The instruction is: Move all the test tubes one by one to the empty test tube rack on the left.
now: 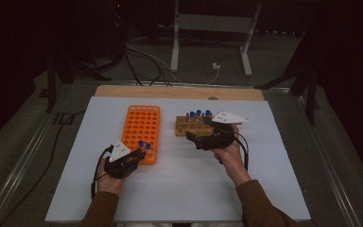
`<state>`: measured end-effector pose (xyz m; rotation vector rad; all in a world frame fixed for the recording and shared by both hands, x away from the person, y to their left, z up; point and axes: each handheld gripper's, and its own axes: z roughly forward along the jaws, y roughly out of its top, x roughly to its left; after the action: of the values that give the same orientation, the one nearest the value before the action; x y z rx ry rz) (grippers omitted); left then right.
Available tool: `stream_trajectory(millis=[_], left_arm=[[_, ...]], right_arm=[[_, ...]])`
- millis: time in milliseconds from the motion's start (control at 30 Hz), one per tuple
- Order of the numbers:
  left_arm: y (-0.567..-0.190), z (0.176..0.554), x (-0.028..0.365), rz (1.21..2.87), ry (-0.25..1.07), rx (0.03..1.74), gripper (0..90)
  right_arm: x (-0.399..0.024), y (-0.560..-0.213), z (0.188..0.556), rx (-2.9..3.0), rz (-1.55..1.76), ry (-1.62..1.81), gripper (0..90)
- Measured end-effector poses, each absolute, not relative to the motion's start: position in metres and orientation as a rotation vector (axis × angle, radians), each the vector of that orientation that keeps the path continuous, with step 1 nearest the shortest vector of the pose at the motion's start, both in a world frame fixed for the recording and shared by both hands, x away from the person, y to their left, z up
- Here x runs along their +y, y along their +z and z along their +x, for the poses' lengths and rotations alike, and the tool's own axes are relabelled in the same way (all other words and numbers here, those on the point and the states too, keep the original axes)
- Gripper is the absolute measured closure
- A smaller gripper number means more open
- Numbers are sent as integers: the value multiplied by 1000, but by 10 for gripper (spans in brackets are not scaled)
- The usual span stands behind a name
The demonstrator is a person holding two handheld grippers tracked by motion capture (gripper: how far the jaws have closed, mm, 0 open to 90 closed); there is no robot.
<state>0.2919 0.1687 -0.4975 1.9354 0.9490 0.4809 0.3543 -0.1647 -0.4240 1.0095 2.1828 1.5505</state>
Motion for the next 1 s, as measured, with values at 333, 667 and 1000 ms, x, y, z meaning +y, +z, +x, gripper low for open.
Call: stream_trajectory(millis=[333, 667, 1000], left_arm=[[-498, 291, 165, 1956, 504, 941, 777], [-497, 289, 164, 1965, 512, 941, 776], [-496, 289, 166, 1961, 487, 944, 752]], right_arm=[[-164, -428, 356, 2180, 1022, 1543, 45], [-164, -434, 358, 2175, 1043, 1536, 45], [-166, -433, 361, 2162, 1046, 1503, 46]])
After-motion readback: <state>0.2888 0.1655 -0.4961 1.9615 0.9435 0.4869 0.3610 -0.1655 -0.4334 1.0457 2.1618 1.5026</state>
